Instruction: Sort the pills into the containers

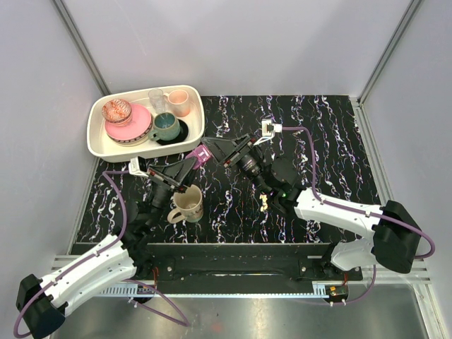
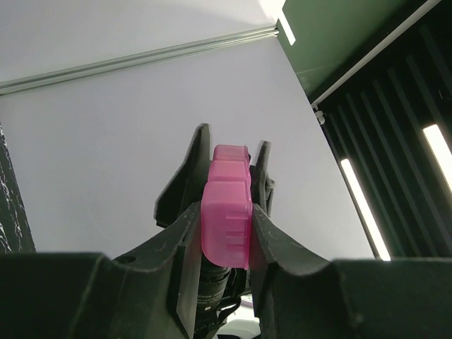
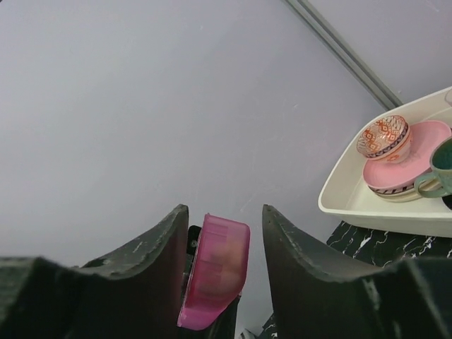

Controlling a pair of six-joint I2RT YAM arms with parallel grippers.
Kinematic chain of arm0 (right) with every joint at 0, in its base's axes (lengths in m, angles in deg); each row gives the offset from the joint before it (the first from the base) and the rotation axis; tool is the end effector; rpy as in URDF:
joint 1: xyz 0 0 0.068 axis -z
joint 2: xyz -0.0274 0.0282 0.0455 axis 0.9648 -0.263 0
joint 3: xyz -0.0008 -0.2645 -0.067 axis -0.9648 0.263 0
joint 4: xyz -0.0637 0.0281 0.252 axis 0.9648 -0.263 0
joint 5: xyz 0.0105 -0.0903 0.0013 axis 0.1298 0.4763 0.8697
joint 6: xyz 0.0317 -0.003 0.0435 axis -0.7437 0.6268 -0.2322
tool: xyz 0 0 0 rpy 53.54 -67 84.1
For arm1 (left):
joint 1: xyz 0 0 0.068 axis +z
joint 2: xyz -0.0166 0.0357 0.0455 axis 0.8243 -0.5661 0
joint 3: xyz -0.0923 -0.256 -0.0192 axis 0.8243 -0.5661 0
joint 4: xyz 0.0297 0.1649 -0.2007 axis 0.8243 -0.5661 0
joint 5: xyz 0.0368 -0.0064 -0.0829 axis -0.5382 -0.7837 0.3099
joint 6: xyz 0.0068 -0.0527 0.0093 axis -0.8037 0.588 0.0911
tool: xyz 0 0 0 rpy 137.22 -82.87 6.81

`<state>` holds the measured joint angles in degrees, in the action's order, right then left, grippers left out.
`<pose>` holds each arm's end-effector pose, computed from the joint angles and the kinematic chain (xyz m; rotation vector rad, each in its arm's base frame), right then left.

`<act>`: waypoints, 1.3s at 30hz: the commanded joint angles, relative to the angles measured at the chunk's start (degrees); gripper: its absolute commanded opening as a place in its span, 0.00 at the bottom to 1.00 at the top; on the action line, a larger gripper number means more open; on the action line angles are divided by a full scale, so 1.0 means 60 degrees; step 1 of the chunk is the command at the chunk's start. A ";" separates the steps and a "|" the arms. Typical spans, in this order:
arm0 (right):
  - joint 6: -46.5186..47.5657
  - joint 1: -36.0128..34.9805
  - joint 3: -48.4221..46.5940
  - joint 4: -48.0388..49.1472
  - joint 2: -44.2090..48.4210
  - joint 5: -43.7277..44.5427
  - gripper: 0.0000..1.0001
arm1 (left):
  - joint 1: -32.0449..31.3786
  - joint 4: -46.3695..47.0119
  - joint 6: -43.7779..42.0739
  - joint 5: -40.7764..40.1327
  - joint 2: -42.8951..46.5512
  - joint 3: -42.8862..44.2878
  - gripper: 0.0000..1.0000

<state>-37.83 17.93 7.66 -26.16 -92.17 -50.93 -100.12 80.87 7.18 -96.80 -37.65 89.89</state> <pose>0.1744 0.2544 0.3631 0.0647 1.2804 1.4577 0.1126 -0.1004 0.3030 -0.6645 1.1860 -1.8343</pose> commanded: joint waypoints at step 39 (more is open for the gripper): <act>0.2834 0.0622 -0.0054 -0.5306 0.3461 0.2660 0.96 | -0.0023 -0.1801 -0.1499 0.1736 -0.0308 0.1508 0.00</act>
<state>-30.25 21.30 9.94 -39.69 -79.14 -44.74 -100.12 76.72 4.44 -94.06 -37.89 90.97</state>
